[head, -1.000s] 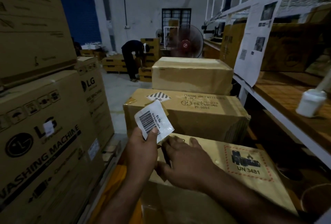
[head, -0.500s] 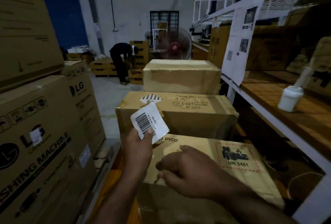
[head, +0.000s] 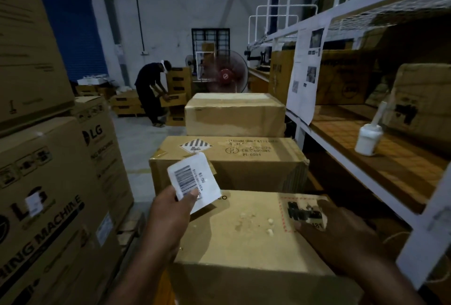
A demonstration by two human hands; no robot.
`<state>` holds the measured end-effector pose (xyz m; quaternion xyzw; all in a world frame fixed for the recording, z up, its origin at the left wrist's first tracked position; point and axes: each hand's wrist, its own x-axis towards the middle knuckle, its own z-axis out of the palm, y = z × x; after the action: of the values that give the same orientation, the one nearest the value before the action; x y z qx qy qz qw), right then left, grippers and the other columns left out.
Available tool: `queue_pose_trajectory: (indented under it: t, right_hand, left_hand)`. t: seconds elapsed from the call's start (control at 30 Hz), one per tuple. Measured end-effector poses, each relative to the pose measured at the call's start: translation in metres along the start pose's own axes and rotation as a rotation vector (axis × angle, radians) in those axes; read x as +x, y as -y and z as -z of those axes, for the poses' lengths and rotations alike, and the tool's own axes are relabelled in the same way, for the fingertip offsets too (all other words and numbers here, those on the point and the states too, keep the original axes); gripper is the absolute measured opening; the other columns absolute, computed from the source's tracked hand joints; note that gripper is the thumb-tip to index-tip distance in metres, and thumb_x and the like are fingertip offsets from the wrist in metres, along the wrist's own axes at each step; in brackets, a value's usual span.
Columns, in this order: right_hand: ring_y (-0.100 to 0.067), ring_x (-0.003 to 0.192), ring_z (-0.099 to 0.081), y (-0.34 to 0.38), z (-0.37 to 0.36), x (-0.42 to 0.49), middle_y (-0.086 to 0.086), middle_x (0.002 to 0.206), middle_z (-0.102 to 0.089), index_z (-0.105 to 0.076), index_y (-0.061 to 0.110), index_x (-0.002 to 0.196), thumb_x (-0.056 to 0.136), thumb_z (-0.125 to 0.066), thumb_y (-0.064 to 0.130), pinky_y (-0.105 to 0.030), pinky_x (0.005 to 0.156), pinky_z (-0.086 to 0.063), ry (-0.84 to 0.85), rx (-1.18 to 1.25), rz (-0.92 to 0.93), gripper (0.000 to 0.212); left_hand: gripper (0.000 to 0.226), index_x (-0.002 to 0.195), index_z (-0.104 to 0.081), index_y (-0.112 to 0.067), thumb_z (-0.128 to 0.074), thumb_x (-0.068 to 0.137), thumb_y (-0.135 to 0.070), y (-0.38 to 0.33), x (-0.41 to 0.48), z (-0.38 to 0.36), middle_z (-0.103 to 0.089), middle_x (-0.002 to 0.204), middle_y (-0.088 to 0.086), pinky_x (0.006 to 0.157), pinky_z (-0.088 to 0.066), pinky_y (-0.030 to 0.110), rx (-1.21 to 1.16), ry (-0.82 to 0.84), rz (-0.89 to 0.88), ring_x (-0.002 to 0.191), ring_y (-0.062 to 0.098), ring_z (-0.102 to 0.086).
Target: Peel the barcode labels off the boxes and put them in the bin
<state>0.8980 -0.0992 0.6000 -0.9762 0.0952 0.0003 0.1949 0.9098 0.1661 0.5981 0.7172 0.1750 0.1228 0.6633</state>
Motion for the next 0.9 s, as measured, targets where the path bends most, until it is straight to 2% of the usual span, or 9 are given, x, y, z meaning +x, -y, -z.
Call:
queue_pose_trajectory:
  t: [0.1,0.2,0.3,0.4,0.5,0.6,0.7,0.8,0.9]
  right_hand:
    - [-0.023,0.122,-0.049,0.014,0.019,-0.005,0.0,0.14,-0.038,-0.039,0.038,0.142,0.078,-0.054,0.076,-0.04,0.092,-0.049,-0.025,0.015,0.019,0.076]
    - [-0.02,0.119,-0.048,0.032,0.042,-0.016,0.002,0.141,-0.036,-0.037,0.041,0.144,0.073,-0.057,0.077,-0.035,0.084,-0.049,-0.09,0.049,0.089,0.082]
    - [-0.022,0.131,-0.041,0.048,0.066,-0.032,0.002,0.151,-0.031,-0.035,0.042,0.145,0.074,-0.057,0.075,-0.036,0.091,-0.046,-0.153,0.023,0.16,0.081]
    - [-0.023,0.126,-0.043,0.061,0.089,-0.044,0.002,0.151,-0.028,-0.035,0.045,0.144,0.072,-0.056,0.076,-0.036,0.085,-0.047,-0.161,0.039,0.242,0.082]
    - [-0.023,0.121,-0.045,0.072,0.108,-0.05,-0.001,0.15,-0.03,-0.034,0.042,0.146,0.068,-0.051,0.076,-0.032,0.077,-0.042,-0.21,0.061,0.338,0.086]
    - [-0.023,0.12,-0.047,0.081,0.121,-0.056,-0.001,0.149,-0.031,-0.031,0.04,0.149,0.077,-0.05,0.072,-0.03,0.076,-0.04,-0.3,0.068,0.404,0.081]
    - [-0.023,0.122,-0.048,0.089,0.127,-0.065,-0.001,0.149,-0.031,-0.026,0.045,0.147,0.081,-0.041,0.074,-0.029,0.074,-0.041,-0.382,0.029,0.466,0.073]
    - [-0.03,0.132,-0.041,0.096,0.133,-0.074,0.0,0.157,-0.018,-0.016,0.05,0.146,0.082,-0.033,0.076,-0.04,0.091,-0.049,-0.414,0.024,0.51,0.072]
    - [-0.036,0.143,-0.024,0.1,0.141,-0.082,0.012,0.163,0.007,-0.004,0.055,0.146,0.085,-0.022,0.075,-0.048,0.11,-0.034,-0.461,-0.058,0.578,0.067]
  left_hand:
    - [0.015,0.107,-0.069,-0.027,-0.064,0.093,-0.022,-0.018,-0.011,0.02,-0.075,0.101,0.001,0.09,-0.055,0.053,-0.041,-0.031,-0.046,0.096,0.023,-0.07]
    - [0.012,0.099,-0.072,-0.026,-0.065,0.092,-0.019,-0.04,-0.023,0.041,-0.077,0.095,0.001,0.087,-0.056,0.052,-0.086,-0.066,-0.126,0.093,0.023,-0.073]
    - [0.015,0.093,-0.071,-0.026,-0.062,0.092,-0.014,-0.064,-0.038,0.062,-0.078,0.085,-0.005,0.075,-0.057,0.041,-0.118,-0.058,-0.227,0.083,0.017,-0.075]
    - [0.015,0.091,-0.068,-0.024,-0.06,0.092,-0.012,-0.089,-0.057,0.08,-0.077,0.078,-0.009,0.064,-0.052,0.031,-0.119,-0.055,-0.329,0.072,0.009,-0.074]
    - [0.012,0.09,-0.069,-0.028,-0.062,0.091,-0.018,-0.111,-0.071,0.091,-0.077,0.082,-0.011,0.068,-0.053,0.033,-0.049,-0.104,-0.429,0.077,0.011,-0.074]
    - [0.007,0.089,-0.066,-0.03,-0.063,0.091,-0.023,-0.127,-0.082,0.094,-0.073,0.085,-0.007,0.068,-0.052,0.033,0.026,-0.199,-0.528,0.085,0.014,-0.07]
    - [0.012,0.089,-0.062,-0.037,-0.064,0.091,-0.025,-0.138,-0.093,0.09,-0.066,0.091,-0.02,0.07,-0.05,0.031,0.151,-0.27,-0.671,0.089,0.009,-0.065]
    - [0.015,0.09,-0.063,-0.04,-0.066,0.091,-0.025,-0.144,-0.1,0.084,-0.067,0.092,-0.023,0.073,-0.051,0.032,0.174,-0.305,-0.764,0.091,0.007,-0.065]
    - [0.019,0.086,-0.063,-0.043,-0.068,0.088,-0.025,-0.151,-0.103,0.084,-0.067,0.084,-0.026,0.075,-0.053,0.036,0.144,-0.325,-0.793,0.089,0.006,-0.065]
